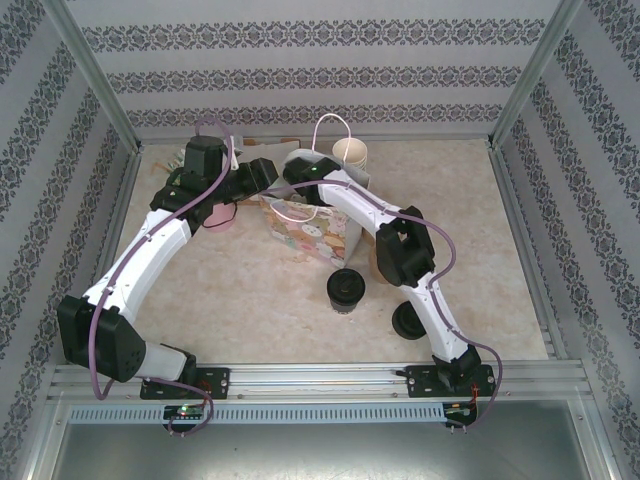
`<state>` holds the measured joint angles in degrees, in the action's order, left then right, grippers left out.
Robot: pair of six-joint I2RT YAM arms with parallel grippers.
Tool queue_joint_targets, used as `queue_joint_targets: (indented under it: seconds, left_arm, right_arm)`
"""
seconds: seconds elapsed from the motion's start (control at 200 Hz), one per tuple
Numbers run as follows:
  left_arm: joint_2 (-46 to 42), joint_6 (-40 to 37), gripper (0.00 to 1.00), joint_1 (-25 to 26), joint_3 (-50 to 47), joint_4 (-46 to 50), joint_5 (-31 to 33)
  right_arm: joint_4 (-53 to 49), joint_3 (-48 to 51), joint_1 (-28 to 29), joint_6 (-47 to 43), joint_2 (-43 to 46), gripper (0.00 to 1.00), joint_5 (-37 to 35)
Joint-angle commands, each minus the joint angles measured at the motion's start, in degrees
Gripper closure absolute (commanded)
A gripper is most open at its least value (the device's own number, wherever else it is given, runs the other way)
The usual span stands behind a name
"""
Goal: Pack the takeout coffee
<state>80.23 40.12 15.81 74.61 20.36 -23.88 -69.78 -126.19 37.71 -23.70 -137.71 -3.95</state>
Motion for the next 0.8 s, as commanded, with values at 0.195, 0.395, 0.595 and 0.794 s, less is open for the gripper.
queue_joint_targets:
  seconds: [0.195, 0.395, 0.595, 0.794]
  left_arm:
    - [-1.4, -1.6, 0.44, 1.2, 1.7, 2.1, 1.4]
    - [-2.3, -1.8, 0.44, 1.2, 1.3, 2.0, 1.6]
    - [-2.5, -2.3, 0.44, 1.2, 1.6, 2.1, 2.0]
    - [-2.8, -5.3, 0.44, 1.2, 3.5, 5.7, 3.9]
  right_arm:
    - [1.3, -0.8, 0.2, 2.7, 8.1, 0.48, 3.3]
    - [-0.5, -3.0, 0.4, 3.5, 10.5, 0.43, 2.7]
    - [-0.3, -4.4, 0.6, 3.9, 13.5, 0.43, 1.7]
    - [0.5, -5.6, 1.0, 2.8, 16.5, 0.44, 3.7]
